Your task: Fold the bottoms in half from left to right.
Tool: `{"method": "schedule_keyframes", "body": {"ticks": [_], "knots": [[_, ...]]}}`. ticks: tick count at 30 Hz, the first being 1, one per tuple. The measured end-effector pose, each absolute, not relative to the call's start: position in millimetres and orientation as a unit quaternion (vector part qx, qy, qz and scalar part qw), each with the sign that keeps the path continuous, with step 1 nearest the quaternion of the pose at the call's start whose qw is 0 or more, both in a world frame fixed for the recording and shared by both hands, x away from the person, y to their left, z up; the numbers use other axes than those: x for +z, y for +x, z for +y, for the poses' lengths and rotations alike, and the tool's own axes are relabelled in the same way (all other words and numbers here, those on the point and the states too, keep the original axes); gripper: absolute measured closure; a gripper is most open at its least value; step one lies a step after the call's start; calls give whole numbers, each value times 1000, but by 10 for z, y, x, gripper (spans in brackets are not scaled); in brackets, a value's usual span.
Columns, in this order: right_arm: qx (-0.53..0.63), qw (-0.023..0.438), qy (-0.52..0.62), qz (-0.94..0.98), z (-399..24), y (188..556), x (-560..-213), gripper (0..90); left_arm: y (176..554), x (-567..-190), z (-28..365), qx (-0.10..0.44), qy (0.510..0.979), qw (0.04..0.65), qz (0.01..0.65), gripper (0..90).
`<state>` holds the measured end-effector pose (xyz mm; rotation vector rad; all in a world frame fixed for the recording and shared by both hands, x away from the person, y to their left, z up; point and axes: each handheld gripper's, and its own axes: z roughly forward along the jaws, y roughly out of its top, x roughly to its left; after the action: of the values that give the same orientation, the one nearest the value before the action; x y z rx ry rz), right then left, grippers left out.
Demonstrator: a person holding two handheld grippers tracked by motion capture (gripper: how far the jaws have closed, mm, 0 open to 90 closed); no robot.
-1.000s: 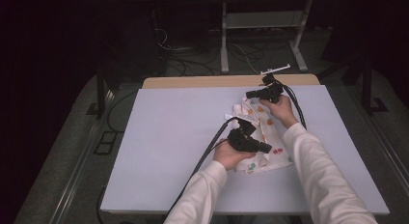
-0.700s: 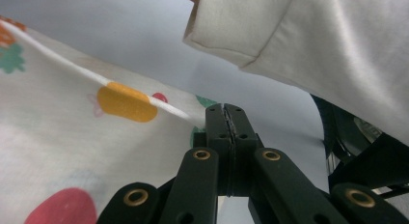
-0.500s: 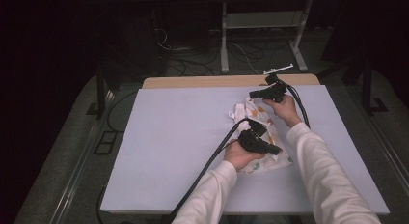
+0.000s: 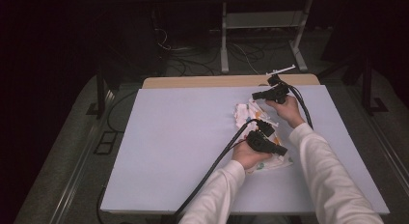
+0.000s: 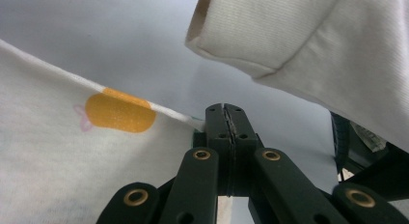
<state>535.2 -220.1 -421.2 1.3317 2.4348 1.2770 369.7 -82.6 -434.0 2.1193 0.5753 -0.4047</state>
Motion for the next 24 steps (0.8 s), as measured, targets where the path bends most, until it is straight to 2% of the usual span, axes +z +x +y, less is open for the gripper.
{"method": "schedule_keyframes", "body": {"ticks": [21,24], "knots": [[417,47,442,793,-2281,5363,-4266,887,3738,-4473,-1020,-172,853,429,241,894],[419,36,451,787,-2325,5361,-4267,865,3739,-4493,-1025,-180,851,431,240,892]]}}
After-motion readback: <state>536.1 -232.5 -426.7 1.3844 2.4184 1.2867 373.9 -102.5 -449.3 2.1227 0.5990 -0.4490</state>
